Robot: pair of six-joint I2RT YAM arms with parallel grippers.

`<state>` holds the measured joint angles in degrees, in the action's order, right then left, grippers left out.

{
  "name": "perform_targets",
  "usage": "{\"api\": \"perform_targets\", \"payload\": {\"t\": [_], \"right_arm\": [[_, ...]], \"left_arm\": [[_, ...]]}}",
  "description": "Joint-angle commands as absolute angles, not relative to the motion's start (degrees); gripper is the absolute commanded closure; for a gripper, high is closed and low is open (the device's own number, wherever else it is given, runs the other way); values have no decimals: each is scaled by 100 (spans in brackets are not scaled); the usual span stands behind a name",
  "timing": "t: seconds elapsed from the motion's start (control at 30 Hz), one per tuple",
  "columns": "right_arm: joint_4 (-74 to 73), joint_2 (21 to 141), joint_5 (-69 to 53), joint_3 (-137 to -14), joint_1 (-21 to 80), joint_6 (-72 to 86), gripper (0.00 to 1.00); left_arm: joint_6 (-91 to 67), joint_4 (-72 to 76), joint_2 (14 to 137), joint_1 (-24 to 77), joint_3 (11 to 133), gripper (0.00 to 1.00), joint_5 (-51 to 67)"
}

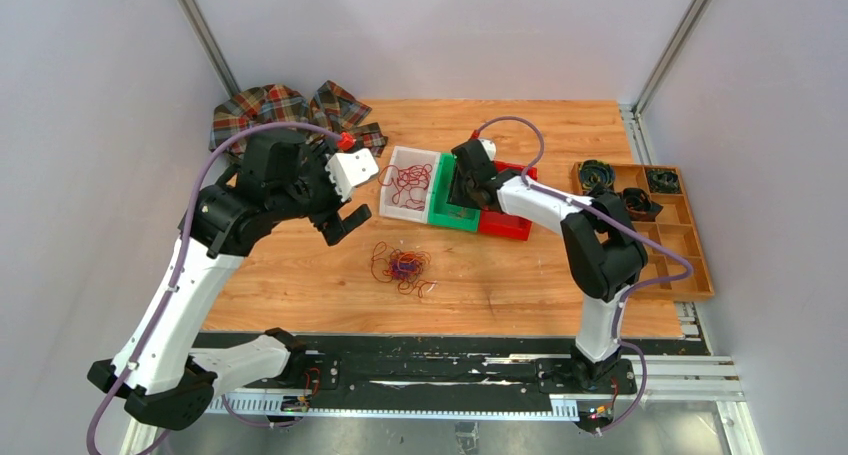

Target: Untangle the cables

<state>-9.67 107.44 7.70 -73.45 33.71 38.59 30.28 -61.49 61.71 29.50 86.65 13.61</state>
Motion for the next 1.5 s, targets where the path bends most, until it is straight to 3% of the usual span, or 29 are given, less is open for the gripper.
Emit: {"api": "perform_targets", "payload": {"t": [0.0,0.17,0.47,0.7,0.87,0.97,1.13,1.47], "right_arm": [[-1286,10872,1013,-7829,3316,3710,58],[-1472,10863,1226,-8087,3316,3561,47],[-1457,10200,1502,-7768,3378,3048,50],[-439,8775,992,-6285,3771,2590,36],[-389,7880,958,-5435,4060,2481,33],[-283,7360,911,-4951,4187,2500,39],[-194,6613,887,-4236,4243,2687,46],[9,5845,704,-3511,4252,2776,52]], "left_arm": [[3146,-6144,6043,2997,8666,2,1256],[3164,-6152,6039,2997,8681,2,1256],[3133,-6185,6080,2997,8578,2,1399],[3336,-6161,6446,2997,7466,2,1617],[3574,-5961,7224,2997,6978,2,1663],[3428,-5589,7575,2997,6763,0,1804],[2976,-4852,8066,2997,6209,21,1940],[2870,-3588,8243,2997,5546,41,1405]]}}
